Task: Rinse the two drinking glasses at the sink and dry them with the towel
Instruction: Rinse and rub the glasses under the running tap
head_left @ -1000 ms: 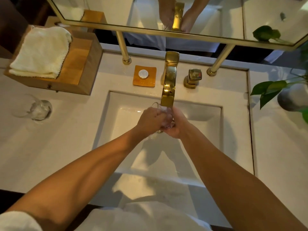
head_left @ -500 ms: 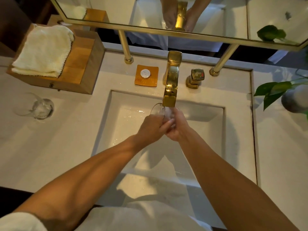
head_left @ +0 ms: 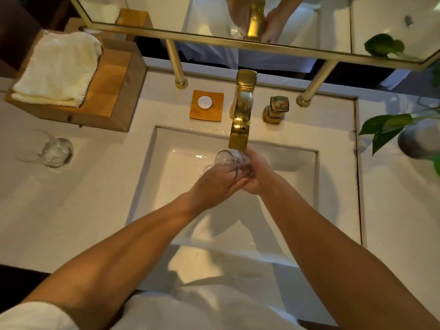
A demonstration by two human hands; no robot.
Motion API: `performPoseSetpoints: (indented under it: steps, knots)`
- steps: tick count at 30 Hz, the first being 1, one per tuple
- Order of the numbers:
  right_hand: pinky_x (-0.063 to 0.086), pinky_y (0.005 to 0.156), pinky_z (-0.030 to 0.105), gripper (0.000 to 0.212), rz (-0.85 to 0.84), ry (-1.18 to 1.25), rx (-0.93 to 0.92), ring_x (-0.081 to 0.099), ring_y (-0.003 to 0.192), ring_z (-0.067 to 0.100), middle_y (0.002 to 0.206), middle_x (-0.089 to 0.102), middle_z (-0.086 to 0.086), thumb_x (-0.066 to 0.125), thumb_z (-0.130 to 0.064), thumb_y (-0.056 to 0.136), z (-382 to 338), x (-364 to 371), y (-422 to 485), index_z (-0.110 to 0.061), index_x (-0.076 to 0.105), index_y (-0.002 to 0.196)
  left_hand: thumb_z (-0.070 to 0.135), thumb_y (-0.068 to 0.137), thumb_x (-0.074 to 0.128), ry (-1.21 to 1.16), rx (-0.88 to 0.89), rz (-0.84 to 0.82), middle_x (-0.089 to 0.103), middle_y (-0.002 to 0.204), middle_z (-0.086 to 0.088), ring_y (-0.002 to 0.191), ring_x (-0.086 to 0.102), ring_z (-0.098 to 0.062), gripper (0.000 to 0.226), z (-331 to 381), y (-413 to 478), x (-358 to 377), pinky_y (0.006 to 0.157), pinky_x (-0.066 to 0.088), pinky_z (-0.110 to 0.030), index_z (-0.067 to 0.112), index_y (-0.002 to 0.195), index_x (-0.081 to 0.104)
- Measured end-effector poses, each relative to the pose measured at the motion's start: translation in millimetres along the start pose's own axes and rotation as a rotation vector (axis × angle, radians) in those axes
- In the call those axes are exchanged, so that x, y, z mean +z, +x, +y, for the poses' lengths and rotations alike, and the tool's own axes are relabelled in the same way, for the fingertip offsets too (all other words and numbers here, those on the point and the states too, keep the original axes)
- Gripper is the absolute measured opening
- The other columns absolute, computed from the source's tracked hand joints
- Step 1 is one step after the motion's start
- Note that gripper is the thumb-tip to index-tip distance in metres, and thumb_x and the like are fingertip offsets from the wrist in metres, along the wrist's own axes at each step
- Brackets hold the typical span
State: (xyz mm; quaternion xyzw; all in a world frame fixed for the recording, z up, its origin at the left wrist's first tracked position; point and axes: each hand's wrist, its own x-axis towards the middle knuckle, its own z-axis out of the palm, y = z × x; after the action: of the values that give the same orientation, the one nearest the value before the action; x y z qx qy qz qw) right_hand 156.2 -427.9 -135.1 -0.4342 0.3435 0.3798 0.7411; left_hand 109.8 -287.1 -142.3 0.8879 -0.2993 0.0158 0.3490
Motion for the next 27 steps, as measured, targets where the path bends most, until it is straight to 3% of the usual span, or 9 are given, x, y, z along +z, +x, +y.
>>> performPoseSetpoints:
  steps: [3,7,12,14,16,19,22,24,27]
  knots:
    - [0.055,0.06,0.028,0.055,-0.045,-0.009,-0.011,0.065,0.065,0.016,0.086,0.069,0.008,0.066,-0.053,0.088,3,2,0,-0.005,0.065,0.114,0.033,0.101,0.047,-0.057,-0.22,0.059,0.072,0.082,-0.008,0.07,0.066,-0.02,0.039,8,8,-6,0.07,0.055,-0.035,0.01,0.082,0.072]
    - [0.049,0.073,0.036,0.037,-0.136,0.054,-0.148,0.063,0.079,0.022,0.088,0.066,0.009,0.055,-0.043,0.099,7,-1,-1,-0.012,0.072,0.091,0.018,0.088,0.06,-0.916,-1.22,0.36,0.071,0.074,-0.011,0.058,0.065,-0.021,0.018,26,45,-3,0.056,0.049,-0.03,0.006,0.078,0.069]
    - [0.053,0.073,0.04,0.019,-0.222,0.006,-0.321,0.067,0.081,0.024,0.09,0.068,0.01,0.068,-0.028,0.09,6,-6,-9,-0.013,0.066,0.102,0.002,0.096,0.048,-1.72,-1.477,0.215,0.052,0.051,-0.007,0.039,0.047,-0.011,0.023,10,58,-27,0.036,0.046,-0.019,0.006,0.073,0.053]
    - [0.055,0.08,0.047,0.019,-0.117,-0.05,-0.309,0.068,0.08,0.026,0.088,0.069,0.011,0.064,-0.029,0.095,6,2,-12,-0.011,0.067,0.101,0.009,0.095,0.049,-1.541,-1.428,0.266,0.053,0.061,-0.01,0.048,0.052,-0.017,0.021,17,59,-20,0.041,0.048,-0.023,0.007,0.074,0.053]
    - [0.052,0.078,0.045,0.025,0.045,-0.103,-0.26,0.064,0.075,0.025,0.081,0.067,0.01,0.062,-0.035,0.095,3,6,-5,-0.011,0.066,0.098,0.019,0.095,0.054,-0.928,-1.202,0.343,0.06,0.072,-0.008,0.061,0.059,-0.017,0.019,32,48,-4,0.052,0.048,-0.026,0.007,0.082,0.062]
    - [0.049,0.069,0.032,0.041,0.078,-0.066,-0.047,0.061,0.073,0.019,0.083,0.068,0.008,0.057,-0.049,0.093,-5,7,0,-0.01,0.066,0.104,0.026,0.103,0.047,-0.076,-0.38,0.239,0.069,0.08,-0.002,0.071,0.064,-0.011,0.028,31,15,9,0.071,0.052,-0.024,0.012,0.09,0.068]
    - [0.053,0.055,0.028,0.051,0.001,-0.06,0.061,0.064,0.066,0.018,0.079,0.068,0.008,0.056,-0.055,0.093,-4,3,-2,-0.006,0.068,0.101,0.026,0.102,0.048,0.184,0.084,0.052,0.076,0.092,-0.006,0.087,0.069,-0.018,0.031,-2,-1,-4,0.095,0.05,-0.036,0.011,0.092,0.074]
    - [0.053,0.052,0.026,0.052,-0.042,0.0,0.038,0.063,0.068,0.016,0.08,0.068,0.008,0.06,-0.057,0.092,2,5,-5,-0.006,0.068,0.103,0.027,0.102,0.05,0.031,-0.094,0.073,0.074,0.08,-0.003,0.071,0.067,-0.016,0.034,3,2,-10,0.079,0.054,-0.036,0.01,0.085,0.074]
    - [0.056,0.068,0.035,0.043,-0.065,-0.033,-0.083,0.066,0.075,0.019,0.082,0.071,0.007,0.057,-0.051,0.096,6,7,-6,-0.011,0.069,0.105,0.026,0.102,0.05,-0.552,-0.951,0.309,0.074,0.078,-0.007,0.069,0.069,-0.019,0.033,34,29,-13,0.065,0.058,-0.035,0.006,0.09,0.074]
